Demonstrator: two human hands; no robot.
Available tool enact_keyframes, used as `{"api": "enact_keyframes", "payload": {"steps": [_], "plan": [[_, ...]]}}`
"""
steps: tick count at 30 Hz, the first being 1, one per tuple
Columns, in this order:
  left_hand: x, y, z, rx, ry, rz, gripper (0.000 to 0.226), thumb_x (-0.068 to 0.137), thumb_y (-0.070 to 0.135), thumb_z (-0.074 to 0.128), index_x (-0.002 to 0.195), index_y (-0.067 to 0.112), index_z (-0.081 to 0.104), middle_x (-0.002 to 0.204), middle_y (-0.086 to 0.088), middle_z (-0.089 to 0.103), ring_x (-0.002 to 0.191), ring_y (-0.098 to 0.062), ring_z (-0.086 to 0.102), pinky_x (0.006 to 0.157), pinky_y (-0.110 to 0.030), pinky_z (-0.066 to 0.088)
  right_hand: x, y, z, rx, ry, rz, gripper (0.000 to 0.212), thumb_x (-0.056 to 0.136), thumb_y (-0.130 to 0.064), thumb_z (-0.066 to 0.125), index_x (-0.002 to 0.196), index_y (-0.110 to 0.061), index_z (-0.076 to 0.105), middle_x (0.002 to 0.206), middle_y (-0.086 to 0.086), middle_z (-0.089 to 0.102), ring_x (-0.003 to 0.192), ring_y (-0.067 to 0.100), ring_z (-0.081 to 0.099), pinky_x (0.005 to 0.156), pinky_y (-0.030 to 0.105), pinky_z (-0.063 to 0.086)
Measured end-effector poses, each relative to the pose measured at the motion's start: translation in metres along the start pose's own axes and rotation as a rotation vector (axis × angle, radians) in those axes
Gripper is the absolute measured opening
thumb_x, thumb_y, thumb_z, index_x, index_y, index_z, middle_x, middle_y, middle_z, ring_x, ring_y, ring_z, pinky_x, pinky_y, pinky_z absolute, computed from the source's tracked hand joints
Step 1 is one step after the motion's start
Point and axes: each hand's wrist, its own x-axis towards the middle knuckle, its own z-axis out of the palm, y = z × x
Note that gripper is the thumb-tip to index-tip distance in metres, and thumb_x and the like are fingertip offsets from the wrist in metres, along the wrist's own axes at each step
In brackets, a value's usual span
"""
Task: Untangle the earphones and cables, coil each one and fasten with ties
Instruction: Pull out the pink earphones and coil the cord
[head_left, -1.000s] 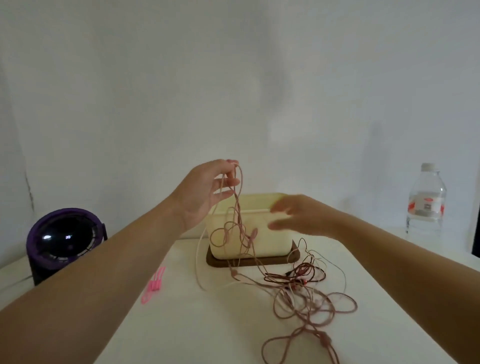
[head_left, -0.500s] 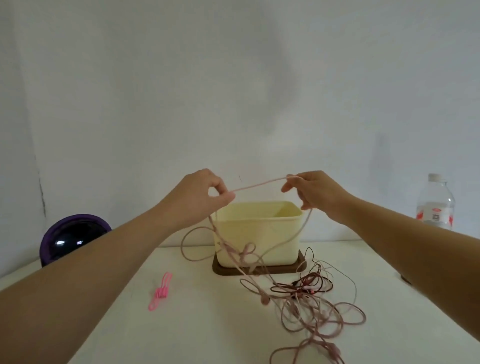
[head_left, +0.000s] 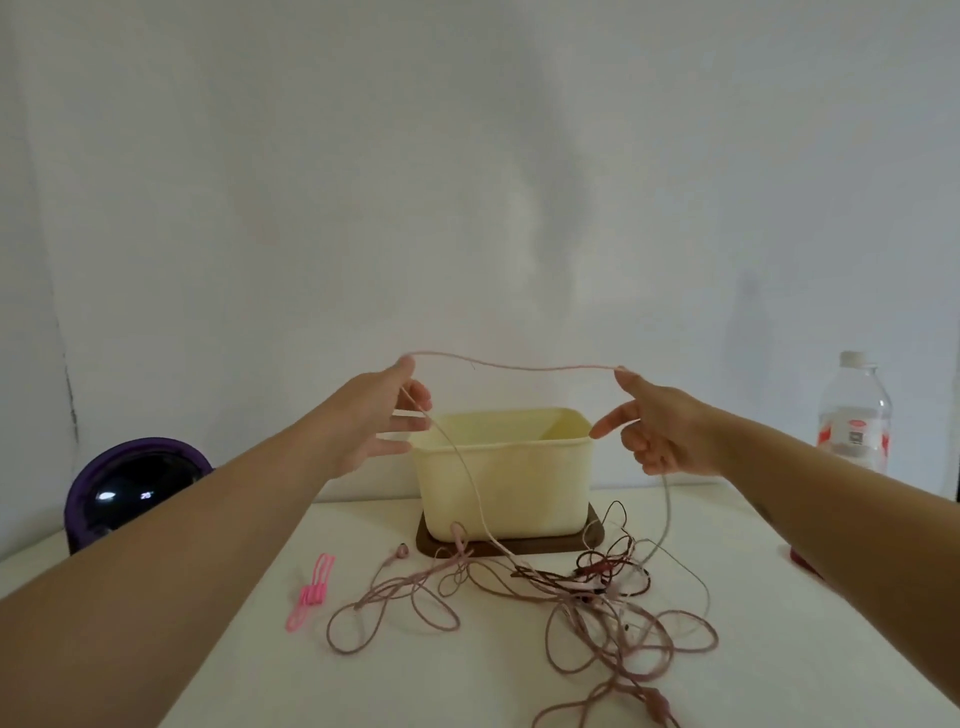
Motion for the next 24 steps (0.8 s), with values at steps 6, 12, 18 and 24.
{"api": "enact_keyframes", "payload": {"steps": [6,12,18,24], "plan": [[-0.004,0.029,0.017,-0.392,-0.084,-0.068,0.059,0.097,0.057,0.022,0.068,0.012,0.046,0.049,0.002,0.03,0.043,-0.013,0.031,0.066,-0.036,0.05,-0.006,-0.003,0.029,0.094,-0.177,-0.132,0.051,0.096,-0.051,0.037,0.103,-0.007,0.063,0.046,-0.006,0.027,0.042,0.011,0.028,0.052,0.023,0.04],[-0.013,0.058,0.038,-0.444,-0.123,0.08,0.055,0.098,0.054,0.023,0.071,0.014,0.048,0.05,0.005,0.028,0.04,-0.01,0.022,0.048,-0.022,0.031,-0.015,0.013,0.077,-0.409,-0.548,-0.239,0.041,0.089,-0.035,0.063,0.127,-0.025,0.053,0.057,-0.005,0.036,0.051,0.01,0.035,0.064,0.022,0.049],[-0.018,0.067,0.03,-0.281,0.035,0.418,0.039,0.101,0.034,0.034,0.069,0.015,0.047,0.049,0.008,0.026,0.043,-0.01,0.021,0.047,-0.024,0.022,0.001,0.029,0.075,-0.563,-0.328,-0.184,0.064,0.091,-0.032,0.06,0.146,-0.025,0.028,0.072,-0.007,0.066,0.067,0.011,0.058,0.065,0.022,0.051],[-0.028,0.076,0.015,-0.339,0.119,0.604,0.039,0.102,0.029,0.035,0.069,0.016,0.051,0.051,0.007,0.025,0.047,-0.011,0.019,0.049,-0.027,0.017,0.006,0.031,0.057,-0.526,-0.339,-0.153,0.061,0.084,-0.026,0.07,0.138,-0.029,0.042,0.072,-0.012,0.065,0.075,0.014,0.058,0.078,0.027,0.054]]}}
